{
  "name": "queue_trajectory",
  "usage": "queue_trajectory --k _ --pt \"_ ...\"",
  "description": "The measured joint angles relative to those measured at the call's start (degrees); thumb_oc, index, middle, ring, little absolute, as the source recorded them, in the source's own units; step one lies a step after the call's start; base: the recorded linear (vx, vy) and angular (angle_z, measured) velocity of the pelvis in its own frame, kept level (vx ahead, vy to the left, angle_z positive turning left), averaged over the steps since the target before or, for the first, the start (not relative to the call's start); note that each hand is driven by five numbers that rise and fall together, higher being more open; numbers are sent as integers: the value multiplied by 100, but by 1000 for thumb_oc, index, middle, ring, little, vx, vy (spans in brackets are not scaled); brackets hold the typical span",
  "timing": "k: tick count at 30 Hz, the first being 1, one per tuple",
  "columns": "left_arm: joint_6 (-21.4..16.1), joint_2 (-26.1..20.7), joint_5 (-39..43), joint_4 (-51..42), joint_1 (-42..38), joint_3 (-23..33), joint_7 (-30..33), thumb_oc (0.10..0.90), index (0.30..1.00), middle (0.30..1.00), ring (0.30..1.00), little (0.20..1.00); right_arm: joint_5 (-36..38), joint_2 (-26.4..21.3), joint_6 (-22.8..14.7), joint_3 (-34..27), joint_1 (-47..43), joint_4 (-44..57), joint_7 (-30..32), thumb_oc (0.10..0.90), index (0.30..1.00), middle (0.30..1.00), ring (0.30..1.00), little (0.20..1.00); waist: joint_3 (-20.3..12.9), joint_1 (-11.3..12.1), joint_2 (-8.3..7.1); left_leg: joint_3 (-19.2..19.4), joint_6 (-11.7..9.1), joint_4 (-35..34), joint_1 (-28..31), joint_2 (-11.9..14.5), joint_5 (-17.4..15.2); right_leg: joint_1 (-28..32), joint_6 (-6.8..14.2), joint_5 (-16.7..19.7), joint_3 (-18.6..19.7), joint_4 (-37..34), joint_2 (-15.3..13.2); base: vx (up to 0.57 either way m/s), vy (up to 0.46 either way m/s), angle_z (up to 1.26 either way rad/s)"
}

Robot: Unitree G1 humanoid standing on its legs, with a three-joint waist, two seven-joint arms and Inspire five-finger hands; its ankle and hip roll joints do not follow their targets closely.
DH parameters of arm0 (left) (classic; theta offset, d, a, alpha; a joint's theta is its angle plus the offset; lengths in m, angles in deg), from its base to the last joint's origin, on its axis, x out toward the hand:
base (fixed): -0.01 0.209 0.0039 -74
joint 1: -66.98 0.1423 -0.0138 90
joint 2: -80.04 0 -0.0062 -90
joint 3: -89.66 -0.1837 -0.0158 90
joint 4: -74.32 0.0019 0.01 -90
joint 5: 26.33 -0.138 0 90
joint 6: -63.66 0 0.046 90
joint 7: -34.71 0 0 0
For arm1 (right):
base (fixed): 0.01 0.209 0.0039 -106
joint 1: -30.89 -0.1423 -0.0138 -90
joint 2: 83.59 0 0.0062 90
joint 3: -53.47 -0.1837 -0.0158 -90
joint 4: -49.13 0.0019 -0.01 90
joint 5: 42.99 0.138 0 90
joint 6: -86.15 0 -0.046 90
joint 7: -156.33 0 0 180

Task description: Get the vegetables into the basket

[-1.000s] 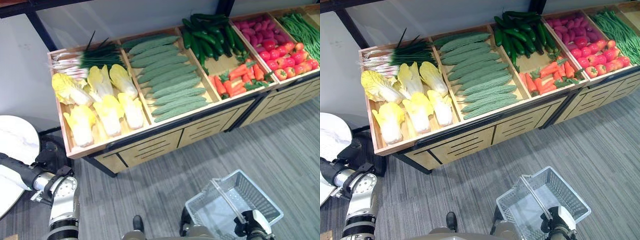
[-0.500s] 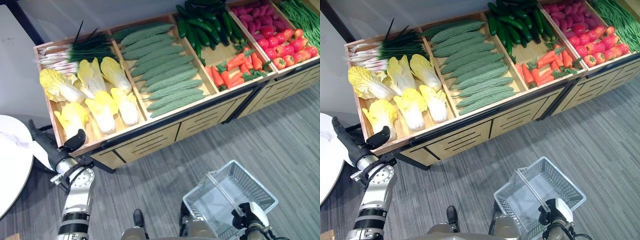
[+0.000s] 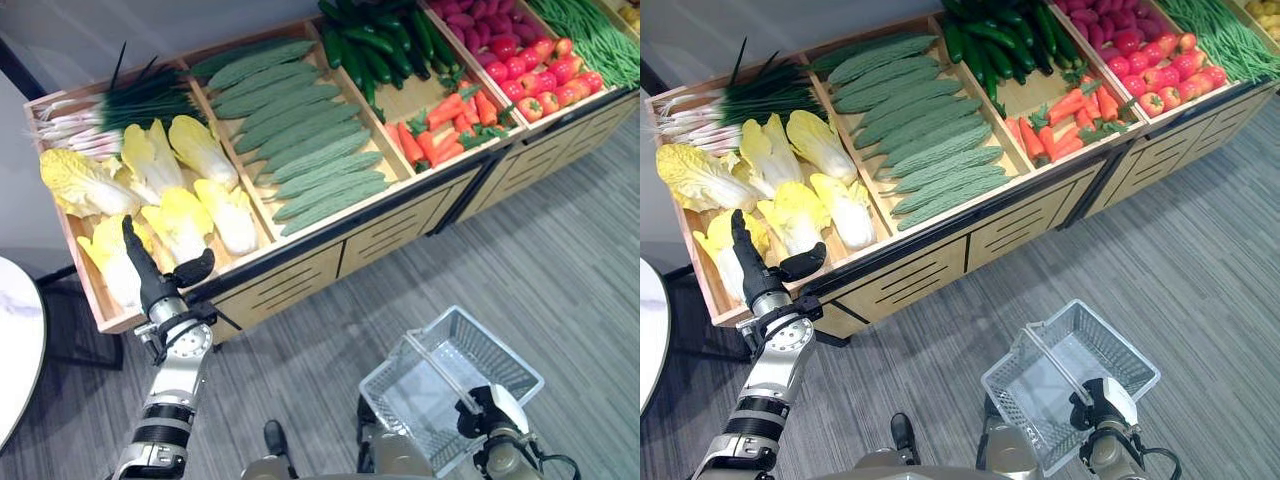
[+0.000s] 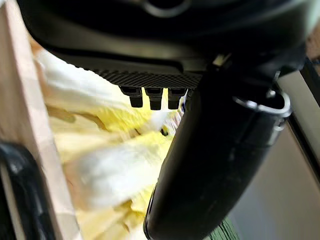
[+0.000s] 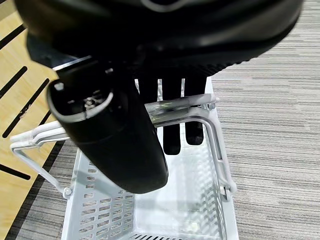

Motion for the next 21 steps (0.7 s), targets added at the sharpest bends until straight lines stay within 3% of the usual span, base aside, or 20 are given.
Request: queue_trajectory --k 10,21 --pt "59 333 107 301 -169 18 233 900 1000 1000 1000 1000 0 2 4 19 3 -26 0 400 300 300 300 300 32 -94 -55 50 1 -13 -44 4 -1 -87 11 2 67 1 17 8 -8 -3" --pt "273 204 98 1205 -574 108 666 900 1000 1000 1000 1000 1 15 2 287 -20 -21 2 400 300 300 300 300 48 -142 -230 207 -15 -14 -43 66 3 -189 -1 41 242 -1 102 13 -15 -8"
